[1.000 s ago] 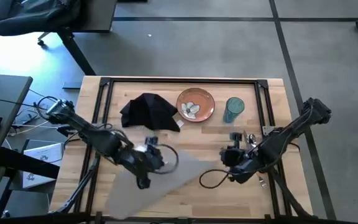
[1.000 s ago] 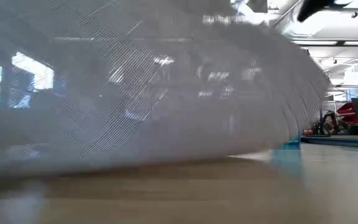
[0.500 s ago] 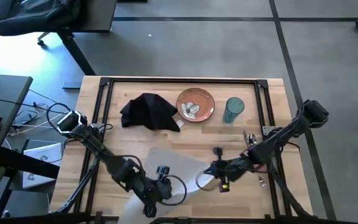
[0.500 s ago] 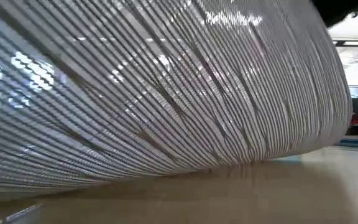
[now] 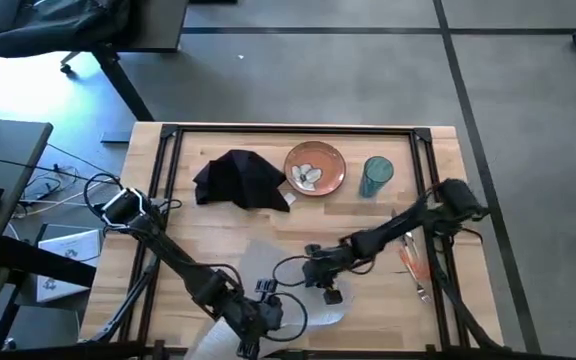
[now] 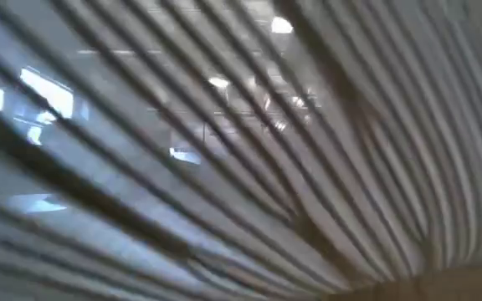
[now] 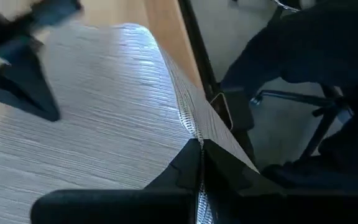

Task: Set table place
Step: Prepare the gray tablemat

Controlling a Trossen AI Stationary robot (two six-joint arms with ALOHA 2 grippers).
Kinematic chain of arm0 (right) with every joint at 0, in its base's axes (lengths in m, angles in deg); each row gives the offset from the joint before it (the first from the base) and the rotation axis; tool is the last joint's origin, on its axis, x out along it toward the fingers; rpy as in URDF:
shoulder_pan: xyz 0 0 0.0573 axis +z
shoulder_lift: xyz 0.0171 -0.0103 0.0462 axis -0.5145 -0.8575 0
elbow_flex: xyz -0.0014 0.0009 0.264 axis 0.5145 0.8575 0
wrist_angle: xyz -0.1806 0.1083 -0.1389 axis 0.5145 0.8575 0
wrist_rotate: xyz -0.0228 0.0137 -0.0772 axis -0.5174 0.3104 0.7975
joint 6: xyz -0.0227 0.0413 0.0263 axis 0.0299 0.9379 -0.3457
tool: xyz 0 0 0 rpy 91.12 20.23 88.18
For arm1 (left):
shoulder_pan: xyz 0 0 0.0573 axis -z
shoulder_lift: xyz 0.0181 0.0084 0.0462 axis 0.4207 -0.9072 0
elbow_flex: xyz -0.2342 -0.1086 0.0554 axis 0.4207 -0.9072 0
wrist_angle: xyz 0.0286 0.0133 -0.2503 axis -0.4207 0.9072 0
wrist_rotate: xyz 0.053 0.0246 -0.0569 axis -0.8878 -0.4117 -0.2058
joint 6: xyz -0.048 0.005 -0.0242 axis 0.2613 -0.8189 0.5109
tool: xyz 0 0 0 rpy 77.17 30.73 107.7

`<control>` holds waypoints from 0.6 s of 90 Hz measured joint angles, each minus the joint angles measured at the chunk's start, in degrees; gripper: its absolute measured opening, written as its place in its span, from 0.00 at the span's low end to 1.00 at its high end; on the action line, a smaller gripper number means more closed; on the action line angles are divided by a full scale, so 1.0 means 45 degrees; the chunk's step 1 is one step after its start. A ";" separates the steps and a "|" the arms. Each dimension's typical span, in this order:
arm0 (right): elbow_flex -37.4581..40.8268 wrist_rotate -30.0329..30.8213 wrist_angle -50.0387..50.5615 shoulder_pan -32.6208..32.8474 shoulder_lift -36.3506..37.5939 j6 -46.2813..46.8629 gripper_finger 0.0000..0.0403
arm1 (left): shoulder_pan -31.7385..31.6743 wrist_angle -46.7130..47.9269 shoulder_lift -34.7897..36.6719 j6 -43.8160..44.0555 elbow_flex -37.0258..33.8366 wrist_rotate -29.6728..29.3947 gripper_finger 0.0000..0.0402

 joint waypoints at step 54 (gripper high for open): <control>-0.0168 0.5907 0.7525 0.1144 0.0963 0.4743 0.00 | -0.0190 0.0599 0.0024 0.1602 0.0001 -0.0174 0.00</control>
